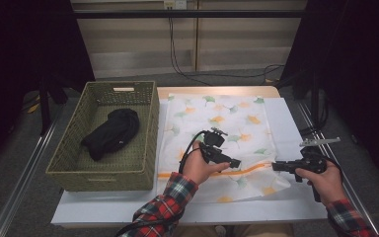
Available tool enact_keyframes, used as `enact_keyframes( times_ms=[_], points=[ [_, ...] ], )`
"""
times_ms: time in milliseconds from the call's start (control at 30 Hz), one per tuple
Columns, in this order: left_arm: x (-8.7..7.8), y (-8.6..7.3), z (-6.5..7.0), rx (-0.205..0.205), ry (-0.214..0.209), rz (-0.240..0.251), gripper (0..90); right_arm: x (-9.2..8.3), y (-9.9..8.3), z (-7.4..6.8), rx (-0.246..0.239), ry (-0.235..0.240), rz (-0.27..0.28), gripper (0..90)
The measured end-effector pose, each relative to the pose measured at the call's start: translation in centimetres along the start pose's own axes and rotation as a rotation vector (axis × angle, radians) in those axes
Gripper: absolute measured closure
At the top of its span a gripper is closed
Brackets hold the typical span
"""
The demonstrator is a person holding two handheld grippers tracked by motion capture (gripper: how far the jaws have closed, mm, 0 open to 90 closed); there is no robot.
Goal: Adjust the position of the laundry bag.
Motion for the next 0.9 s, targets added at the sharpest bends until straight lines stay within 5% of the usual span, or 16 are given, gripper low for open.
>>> enact_keyframes(
  times_ms=[167, 433, 900],
  points=[
    [0.1, -0.1, 0.2, 0.031, 0.000, -0.020, 15.1, 0.2, 0.4, -0.1, 0.001, 0.006, -0.003, 86.0],
    [-0.4, 0.2, 0.2, 0.025, 0.015, -0.007, 15.1, 0.8, 0.9, -0.1, -0.006, 0.010, -0.008, 86.0],
    [0.2, 0.2, 1.4, 0.022, -0.032, 0.027, 16.1, 1.9, 1.7, -0.6, -0.038, 0.048, -0.001, 86.0]
  ],
)
Point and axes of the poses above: each handheld gripper's, and its own axes: x roughly forward along the jaws, y roughly out of its top, z roughly to its right, the point moved 1 cm from there along x, roughly forward along the jaws, and after that the axes turned 3 degrees about z, right-handed, at the moved point
